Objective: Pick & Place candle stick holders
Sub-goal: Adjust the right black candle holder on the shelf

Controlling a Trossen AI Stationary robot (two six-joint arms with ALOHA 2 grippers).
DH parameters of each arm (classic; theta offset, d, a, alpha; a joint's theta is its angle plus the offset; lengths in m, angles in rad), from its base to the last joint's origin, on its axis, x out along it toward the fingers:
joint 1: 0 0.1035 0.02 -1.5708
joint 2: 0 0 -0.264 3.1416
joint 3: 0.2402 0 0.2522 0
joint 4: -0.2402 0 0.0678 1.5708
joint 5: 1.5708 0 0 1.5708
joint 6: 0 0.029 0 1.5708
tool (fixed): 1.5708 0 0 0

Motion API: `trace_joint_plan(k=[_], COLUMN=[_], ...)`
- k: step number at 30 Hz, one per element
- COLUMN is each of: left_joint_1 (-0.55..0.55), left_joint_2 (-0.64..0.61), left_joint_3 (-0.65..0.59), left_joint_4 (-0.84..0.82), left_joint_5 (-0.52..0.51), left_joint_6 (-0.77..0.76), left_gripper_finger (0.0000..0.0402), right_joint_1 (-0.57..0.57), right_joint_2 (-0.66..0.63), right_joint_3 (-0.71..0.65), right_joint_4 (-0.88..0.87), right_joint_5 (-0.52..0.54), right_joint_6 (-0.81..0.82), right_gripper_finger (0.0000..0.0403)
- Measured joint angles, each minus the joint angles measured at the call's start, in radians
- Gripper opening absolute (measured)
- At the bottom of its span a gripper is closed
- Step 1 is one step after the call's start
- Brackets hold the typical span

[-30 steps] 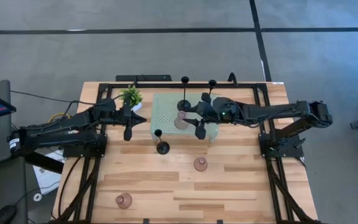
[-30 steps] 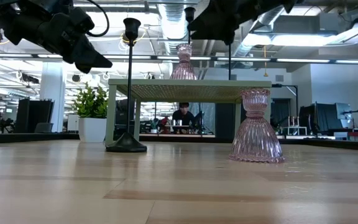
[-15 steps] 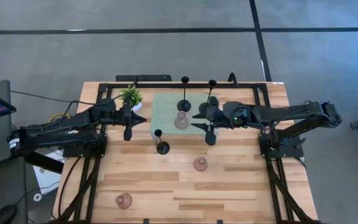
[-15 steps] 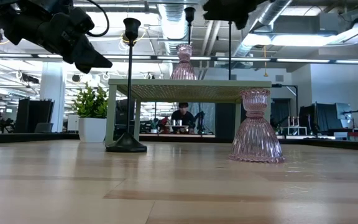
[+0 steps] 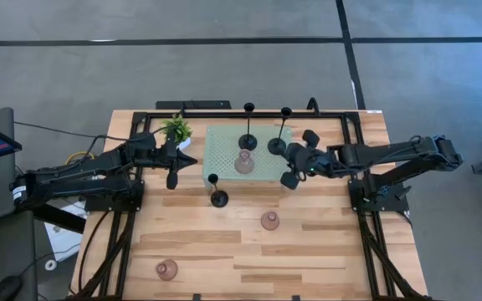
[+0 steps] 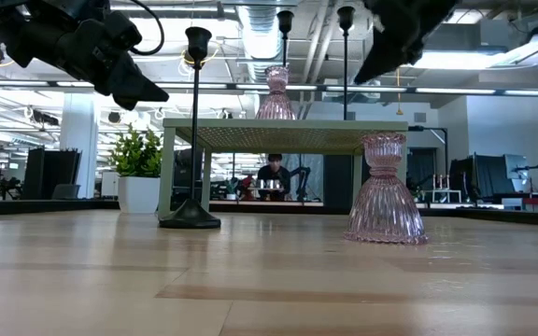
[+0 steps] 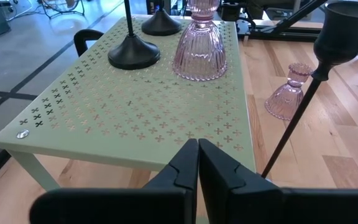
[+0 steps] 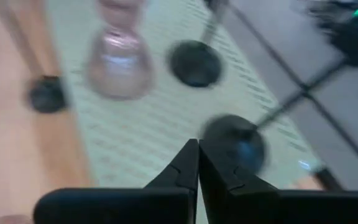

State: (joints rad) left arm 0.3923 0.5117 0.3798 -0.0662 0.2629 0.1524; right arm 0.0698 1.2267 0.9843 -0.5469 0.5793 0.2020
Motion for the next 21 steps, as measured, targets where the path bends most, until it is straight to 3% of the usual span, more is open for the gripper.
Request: trace_joint_plan(k=[3,21], left_joint_1=[0.0,0.0], left_joint_2=[0.0,0.0], left_joint_3=[0.0,0.0], left_joint_4=[0.0,0.0], left_joint_5=[0.0,0.0], left_joint_6=[0.0,0.0], left_gripper_finger=[0.0012,0.0012], right_joint_1=[-0.017,-0.144], right_joint_2=[0.028,0.136], right_joint_3=[0.0,-0.001], right_joint_4=[0.004,0.043], right_joint_5=[0.048,0.018], right_joint_6=[0.001,-0.054], right_gripper_finger=[0.0001,0.0])
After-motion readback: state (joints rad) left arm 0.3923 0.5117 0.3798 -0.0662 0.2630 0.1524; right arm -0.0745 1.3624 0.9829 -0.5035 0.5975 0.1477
